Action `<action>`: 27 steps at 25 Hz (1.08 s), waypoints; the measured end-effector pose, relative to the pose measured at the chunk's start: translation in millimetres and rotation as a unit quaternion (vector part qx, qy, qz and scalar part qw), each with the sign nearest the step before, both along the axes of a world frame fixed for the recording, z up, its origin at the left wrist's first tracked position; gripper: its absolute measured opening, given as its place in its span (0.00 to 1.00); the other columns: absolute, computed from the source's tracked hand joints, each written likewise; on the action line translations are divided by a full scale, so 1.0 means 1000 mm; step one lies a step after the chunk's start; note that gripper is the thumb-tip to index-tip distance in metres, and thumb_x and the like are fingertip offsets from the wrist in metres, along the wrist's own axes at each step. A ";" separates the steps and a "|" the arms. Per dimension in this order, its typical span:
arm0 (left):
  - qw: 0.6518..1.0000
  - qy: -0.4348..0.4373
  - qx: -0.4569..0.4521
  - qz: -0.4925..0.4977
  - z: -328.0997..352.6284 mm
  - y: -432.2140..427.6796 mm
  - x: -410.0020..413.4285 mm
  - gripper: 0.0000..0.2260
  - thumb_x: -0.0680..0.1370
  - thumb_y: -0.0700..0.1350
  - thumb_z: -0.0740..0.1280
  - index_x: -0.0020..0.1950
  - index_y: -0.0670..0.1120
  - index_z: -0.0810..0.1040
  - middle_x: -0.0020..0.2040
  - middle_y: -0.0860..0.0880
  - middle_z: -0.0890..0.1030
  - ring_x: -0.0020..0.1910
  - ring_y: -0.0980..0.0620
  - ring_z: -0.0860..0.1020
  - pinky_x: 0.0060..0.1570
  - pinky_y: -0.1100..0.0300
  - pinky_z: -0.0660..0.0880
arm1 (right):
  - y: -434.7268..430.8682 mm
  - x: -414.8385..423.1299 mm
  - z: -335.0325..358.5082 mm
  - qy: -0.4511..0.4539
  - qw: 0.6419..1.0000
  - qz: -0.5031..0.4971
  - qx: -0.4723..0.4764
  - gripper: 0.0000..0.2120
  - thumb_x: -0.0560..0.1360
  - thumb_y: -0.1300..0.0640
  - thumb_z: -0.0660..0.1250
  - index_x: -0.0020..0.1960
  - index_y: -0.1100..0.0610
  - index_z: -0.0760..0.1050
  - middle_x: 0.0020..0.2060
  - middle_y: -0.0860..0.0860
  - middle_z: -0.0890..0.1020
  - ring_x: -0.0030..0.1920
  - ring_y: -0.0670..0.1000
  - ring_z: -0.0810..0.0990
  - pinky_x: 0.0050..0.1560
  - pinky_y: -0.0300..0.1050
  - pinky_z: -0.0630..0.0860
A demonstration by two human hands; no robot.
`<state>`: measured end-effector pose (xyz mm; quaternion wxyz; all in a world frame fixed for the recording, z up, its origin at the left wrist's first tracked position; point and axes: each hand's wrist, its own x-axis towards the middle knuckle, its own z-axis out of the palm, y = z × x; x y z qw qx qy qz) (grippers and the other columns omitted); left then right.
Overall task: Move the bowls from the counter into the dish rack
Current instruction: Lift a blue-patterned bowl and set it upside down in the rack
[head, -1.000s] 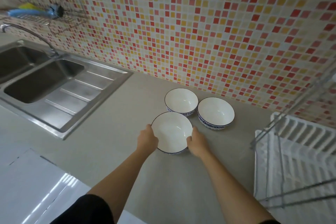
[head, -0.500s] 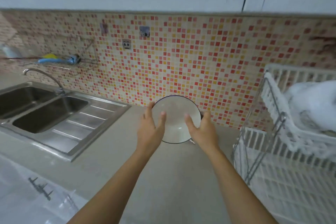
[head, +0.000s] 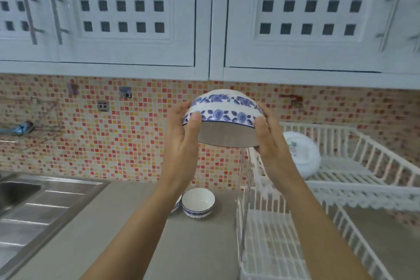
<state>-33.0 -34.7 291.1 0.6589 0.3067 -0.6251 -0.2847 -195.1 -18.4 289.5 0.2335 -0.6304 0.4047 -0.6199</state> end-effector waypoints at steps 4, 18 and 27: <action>0.995 -0.086 -0.001 -0.050 0.015 0.001 -0.073 0.26 0.75 0.60 0.54 0.72 0.57 0.64 0.66 0.59 0.71 0.63 0.63 0.71 0.59 0.65 0.66 | 0.017 -0.096 0.015 0.050 0.998 -0.027 -0.031 0.32 0.65 0.27 0.61 0.66 0.35 0.61 0.54 0.26 0.75 0.55 0.33 0.77 0.55 0.36 0.76; 0.936 -0.299 0.095 -0.160 0.016 -0.029 -0.308 0.40 0.63 0.60 0.76 0.69 0.54 0.61 0.54 0.60 0.76 0.53 0.59 0.79 0.53 0.58 0.80 | 0.004 -0.376 0.028 0.294 0.946 -0.086 0.109 0.58 0.53 0.37 0.76 0.76 0.48 0.53 0.74 0.45 0.63 0.70 0.49 0.70 0.68 0.54 0.71; 0.850 -0.510 0.130 -0.034 -0.025 -0.067 -0.371 0.51 0.62 0.56 0.78 0.77 0.47 0.53 0.67 0.49 0.73 0.64 0.47 0.73 0.61 0.53 0.74 | -0.051 -0.411 -0.006 0.515 0.831 -0.073 0.199 0.61 0.54 0.36 0.78 0.77 0.50 0.50 0.72 0.46 0.66 0.67 0.49 0.69 0.65 0.45 0.70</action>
